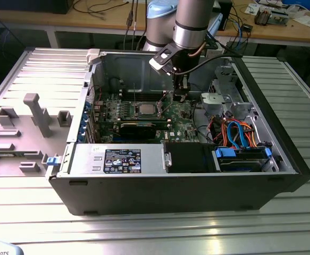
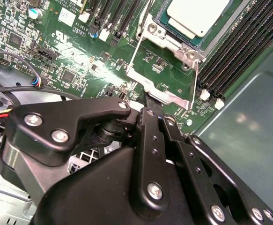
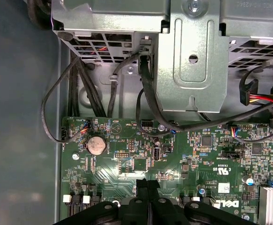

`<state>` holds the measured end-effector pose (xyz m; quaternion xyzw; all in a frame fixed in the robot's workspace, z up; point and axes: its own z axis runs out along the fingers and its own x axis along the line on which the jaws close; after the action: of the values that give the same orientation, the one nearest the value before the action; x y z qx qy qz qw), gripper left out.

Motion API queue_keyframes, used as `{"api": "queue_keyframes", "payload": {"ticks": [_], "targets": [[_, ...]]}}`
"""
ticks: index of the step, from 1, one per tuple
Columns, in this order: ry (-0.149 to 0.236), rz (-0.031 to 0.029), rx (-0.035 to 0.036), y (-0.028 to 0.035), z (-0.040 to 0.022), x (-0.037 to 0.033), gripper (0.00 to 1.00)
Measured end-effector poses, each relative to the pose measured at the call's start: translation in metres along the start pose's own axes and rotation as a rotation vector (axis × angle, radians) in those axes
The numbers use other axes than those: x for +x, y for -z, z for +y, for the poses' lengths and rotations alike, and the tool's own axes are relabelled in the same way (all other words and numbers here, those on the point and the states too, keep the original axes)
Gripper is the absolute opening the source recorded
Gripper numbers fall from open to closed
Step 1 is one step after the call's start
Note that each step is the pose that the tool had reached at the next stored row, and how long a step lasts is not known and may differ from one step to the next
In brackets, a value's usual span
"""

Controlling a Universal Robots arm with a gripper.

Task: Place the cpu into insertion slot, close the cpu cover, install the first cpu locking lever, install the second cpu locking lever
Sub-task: 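Close the cpu cover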

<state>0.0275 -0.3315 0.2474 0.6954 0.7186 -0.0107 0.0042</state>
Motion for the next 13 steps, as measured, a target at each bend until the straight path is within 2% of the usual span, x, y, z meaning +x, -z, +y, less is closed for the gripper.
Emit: {"api": "queue_keyframes", "payload": {"ticks": [7, 9, 13], "targets": [[0.000, 0.0000, 0.0000, 0.0000, -0.0003, 0.0000, 0.11], [0.000, 0.0000, 0.0000, 0.0000, -0.0029, 0.0001, 0.11], [0.000, 0.0000, 0.0001, 0.0000, -0.0036, 0.0001, 0.11]]}}
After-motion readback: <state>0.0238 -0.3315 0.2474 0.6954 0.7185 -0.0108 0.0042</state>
